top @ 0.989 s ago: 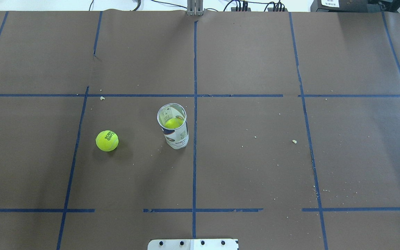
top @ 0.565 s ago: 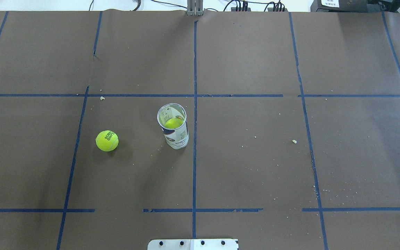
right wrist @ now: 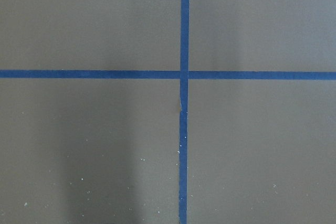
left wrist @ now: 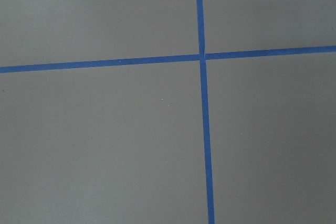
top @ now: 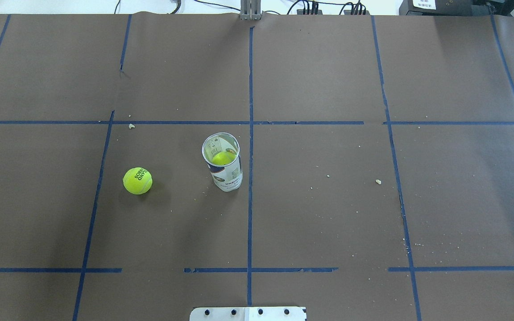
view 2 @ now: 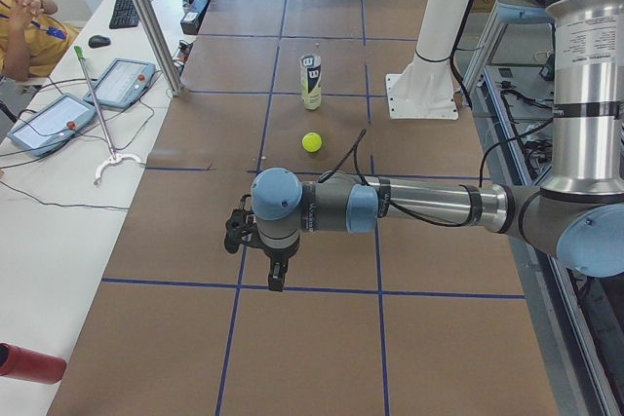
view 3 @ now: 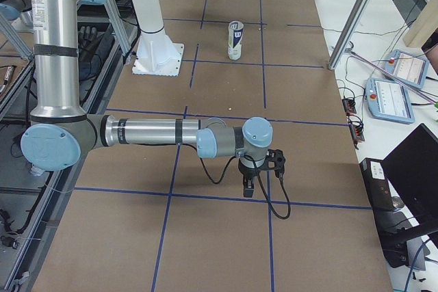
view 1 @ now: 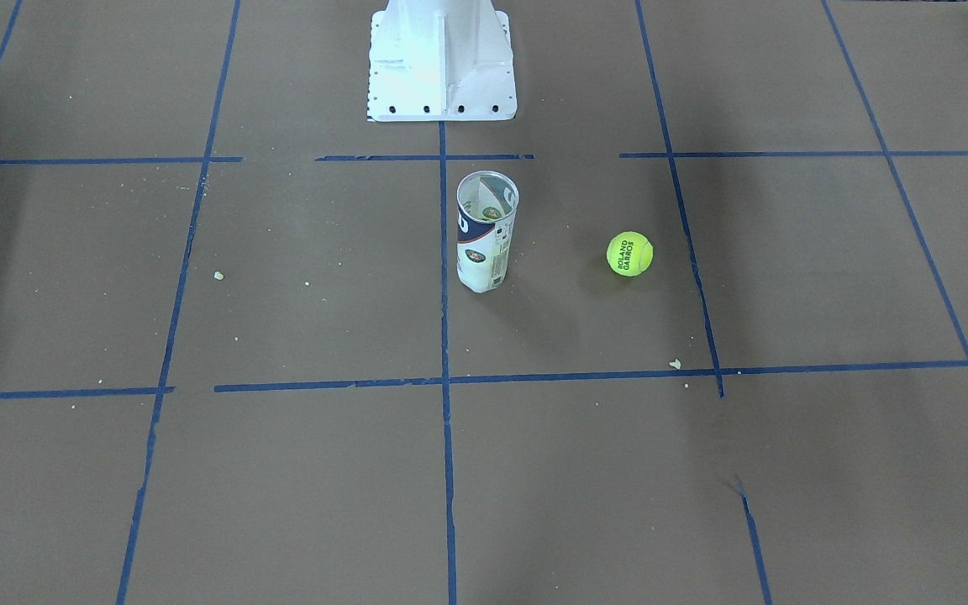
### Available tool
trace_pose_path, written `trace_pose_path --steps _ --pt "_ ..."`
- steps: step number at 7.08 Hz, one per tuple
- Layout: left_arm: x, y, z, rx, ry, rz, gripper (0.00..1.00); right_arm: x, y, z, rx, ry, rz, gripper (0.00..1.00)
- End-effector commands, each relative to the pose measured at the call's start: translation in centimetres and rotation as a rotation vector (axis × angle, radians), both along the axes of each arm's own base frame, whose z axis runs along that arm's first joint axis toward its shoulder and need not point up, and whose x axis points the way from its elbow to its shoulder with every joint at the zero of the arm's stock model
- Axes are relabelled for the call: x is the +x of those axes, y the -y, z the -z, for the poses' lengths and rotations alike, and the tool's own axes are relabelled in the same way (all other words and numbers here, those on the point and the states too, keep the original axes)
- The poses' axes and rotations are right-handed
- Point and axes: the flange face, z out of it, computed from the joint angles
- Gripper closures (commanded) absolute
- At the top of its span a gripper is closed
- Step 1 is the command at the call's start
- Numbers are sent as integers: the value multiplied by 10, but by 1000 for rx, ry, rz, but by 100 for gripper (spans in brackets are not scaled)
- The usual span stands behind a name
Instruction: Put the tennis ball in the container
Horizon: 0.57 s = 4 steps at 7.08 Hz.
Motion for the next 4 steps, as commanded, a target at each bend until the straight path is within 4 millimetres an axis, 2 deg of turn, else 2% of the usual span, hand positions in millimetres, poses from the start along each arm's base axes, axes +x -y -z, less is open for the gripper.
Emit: trace_pose_path --steps 1,2,3,4 --pt "3 -9 -10 5 -41 -5 0 0 0 0 0 0 0 0" --pt "8 -4 -8 45 -41 -10 0 0 0 0 0 0 0 0" --pt "28 3 4 45 -45 -8 0 0 0 0 0 0 0 0" --pt "81 14 21 122 -60 -85 0 0 0 0 0 0 0 0"
